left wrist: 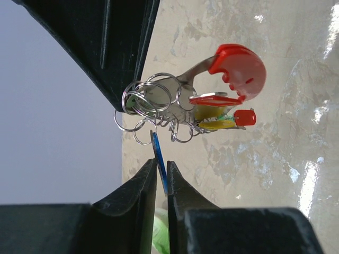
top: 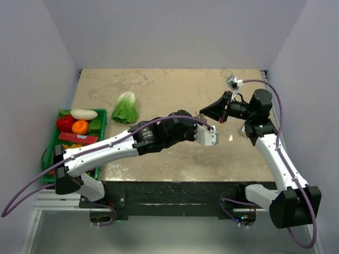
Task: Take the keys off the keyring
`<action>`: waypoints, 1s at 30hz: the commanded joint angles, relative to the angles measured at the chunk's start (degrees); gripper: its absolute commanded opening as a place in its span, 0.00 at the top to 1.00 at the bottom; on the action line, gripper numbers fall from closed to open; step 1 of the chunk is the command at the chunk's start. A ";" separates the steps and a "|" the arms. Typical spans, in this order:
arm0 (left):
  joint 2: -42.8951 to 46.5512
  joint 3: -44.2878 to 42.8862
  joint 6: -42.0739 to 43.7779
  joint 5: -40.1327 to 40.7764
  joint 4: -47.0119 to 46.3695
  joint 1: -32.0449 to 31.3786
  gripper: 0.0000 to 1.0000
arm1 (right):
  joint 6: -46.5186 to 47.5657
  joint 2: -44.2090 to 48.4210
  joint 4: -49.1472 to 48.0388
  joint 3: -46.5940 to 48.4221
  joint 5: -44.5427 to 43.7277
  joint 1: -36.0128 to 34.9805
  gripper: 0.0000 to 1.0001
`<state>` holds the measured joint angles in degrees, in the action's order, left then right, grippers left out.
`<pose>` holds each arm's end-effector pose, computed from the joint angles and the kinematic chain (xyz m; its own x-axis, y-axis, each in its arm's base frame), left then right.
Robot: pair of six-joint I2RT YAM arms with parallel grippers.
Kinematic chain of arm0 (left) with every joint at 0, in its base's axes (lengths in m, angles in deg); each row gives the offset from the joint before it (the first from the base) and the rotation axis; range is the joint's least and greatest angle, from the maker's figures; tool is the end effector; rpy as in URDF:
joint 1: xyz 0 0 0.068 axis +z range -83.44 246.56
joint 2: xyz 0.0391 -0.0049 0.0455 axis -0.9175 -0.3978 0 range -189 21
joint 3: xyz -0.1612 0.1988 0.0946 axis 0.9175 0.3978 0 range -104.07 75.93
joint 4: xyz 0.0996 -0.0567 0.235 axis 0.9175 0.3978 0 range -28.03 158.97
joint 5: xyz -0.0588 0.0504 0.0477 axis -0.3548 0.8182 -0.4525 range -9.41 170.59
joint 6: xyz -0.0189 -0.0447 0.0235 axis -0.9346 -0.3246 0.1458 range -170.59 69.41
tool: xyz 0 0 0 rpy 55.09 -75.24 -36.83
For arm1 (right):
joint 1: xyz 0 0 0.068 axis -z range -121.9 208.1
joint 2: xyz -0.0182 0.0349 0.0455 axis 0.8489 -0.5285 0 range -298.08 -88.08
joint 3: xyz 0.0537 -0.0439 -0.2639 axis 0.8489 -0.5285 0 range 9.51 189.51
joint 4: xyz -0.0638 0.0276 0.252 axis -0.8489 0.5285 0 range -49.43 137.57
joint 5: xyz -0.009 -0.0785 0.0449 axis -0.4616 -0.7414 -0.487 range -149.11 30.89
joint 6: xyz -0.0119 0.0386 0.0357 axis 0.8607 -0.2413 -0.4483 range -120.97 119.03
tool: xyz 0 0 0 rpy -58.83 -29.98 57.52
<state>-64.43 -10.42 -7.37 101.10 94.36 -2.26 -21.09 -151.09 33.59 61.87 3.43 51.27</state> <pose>0.1325 -0.3075 0.3846 0.3868 0.7773 -0.4963 0.6869 0.1163 0.7174 0.2368 0.0601 0.3567 -0.3808 0.1142 -0.9176 -0.8553 0.3337 0.3965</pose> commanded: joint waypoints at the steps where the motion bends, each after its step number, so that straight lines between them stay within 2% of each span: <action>1: 0.53 -3.74 -2.53 -4.16 3.12 -0.70 0.82 | -9.37 0.60 -14.94 -2.51 1.35 0.76 1.00; 3: 0.44 -4.35 -3.23 -5.83 3.91 -0.62 0.77 | -11.43 0.34 -17.61 -2.96 2.31 0.68 1.00; 4: 0.35 -4.97 -3.32 -6.27 4.27 -0.62 0.67 | -11.78 0.34 -18.15 -2.96 2.32 0.68 1.00; 8: 0.61 -7.52 -4.81 -8.82 4.88 1.39 0.45 | -10.99 0.86 -17.45 -2.88 2.67 0.77 1.00; 10: 0.79 -9.27 -5.52 -10.31 5.15 2.45 0.38 | -10.82 1.21 -17.45 -3.05 3.11 0.77 1.00; 15: 1.05 -14.45 -9.02 -14.88 5.15 8.95 0.27 | -11.08 1.83 -18.94 -3.58 4.78 0.68 1.00; 18: 0.97 -17.71 -11.31 -18.83 5.41 12.91 0.24 | -11.61 2.18 -20.69 -3.93 6.36 0.77 1.00; 23: 0.53 -18.95 -14.47 -26.56 6.90 15.02 0.22 | -12.66 2.45 -25.00 -4.19 10.22 0.77 1.00; 30: -0.97 -22.01 -17.03 -42.73 11.38 18.36 0.31 | -16.51 2.01 -36.31 -4.28 11.99 0.77 1.00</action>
<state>-64.78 -28.51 -21.12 70.57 103.27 13.68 -33.68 -150.34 8.87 57.58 13.40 51.79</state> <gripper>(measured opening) 0.724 0.007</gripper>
